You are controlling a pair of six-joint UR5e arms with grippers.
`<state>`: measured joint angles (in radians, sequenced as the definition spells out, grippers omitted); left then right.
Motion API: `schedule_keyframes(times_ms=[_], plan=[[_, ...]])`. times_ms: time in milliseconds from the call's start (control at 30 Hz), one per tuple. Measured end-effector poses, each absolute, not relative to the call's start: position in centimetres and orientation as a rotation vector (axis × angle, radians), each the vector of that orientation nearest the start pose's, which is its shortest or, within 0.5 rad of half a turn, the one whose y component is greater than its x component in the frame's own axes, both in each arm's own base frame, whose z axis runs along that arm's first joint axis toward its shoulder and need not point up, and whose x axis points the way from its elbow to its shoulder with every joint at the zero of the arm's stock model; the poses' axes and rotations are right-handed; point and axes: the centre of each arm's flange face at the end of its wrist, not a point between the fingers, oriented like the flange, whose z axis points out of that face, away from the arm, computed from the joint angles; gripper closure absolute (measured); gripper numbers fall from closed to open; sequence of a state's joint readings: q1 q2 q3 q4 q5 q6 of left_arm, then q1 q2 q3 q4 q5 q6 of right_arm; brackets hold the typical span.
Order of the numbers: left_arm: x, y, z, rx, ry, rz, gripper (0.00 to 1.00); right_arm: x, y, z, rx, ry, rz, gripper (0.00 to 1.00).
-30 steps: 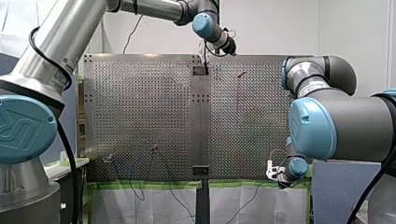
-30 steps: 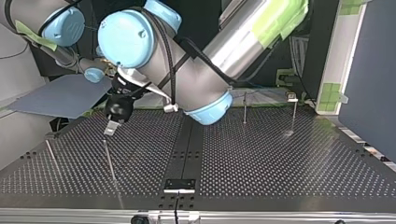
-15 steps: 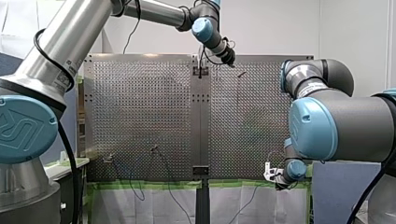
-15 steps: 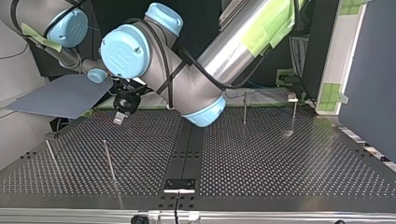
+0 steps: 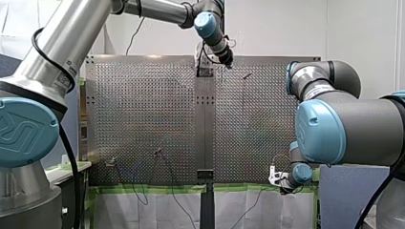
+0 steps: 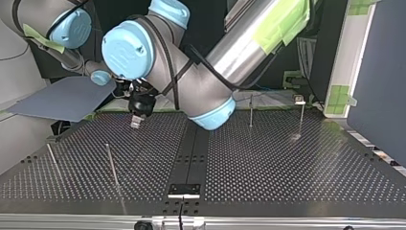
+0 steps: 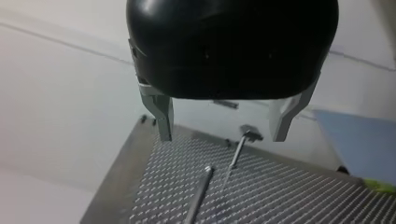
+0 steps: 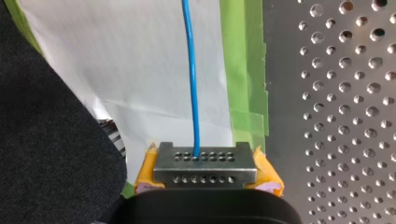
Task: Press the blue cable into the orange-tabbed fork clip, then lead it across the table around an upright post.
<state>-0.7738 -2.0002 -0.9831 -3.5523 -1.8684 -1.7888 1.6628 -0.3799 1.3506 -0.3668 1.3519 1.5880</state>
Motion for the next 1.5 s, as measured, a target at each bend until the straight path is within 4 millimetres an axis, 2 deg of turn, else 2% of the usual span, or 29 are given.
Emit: schedule_keyframes(times_ms=[300, 1500], plan=[[37.7, -50.2, 50.4, 0.192, 1.796, -0.390, 0.00, 21.4, -62.2, -14.2, -2.531, 2.084, -1.521, 1.00], [37.6, -49.2, 50.5, 0.089, 1.805, -0.313, 0.00, 21.7, -62.2, -14.1, -2.534, 2.078, -1.524, 1.00]])
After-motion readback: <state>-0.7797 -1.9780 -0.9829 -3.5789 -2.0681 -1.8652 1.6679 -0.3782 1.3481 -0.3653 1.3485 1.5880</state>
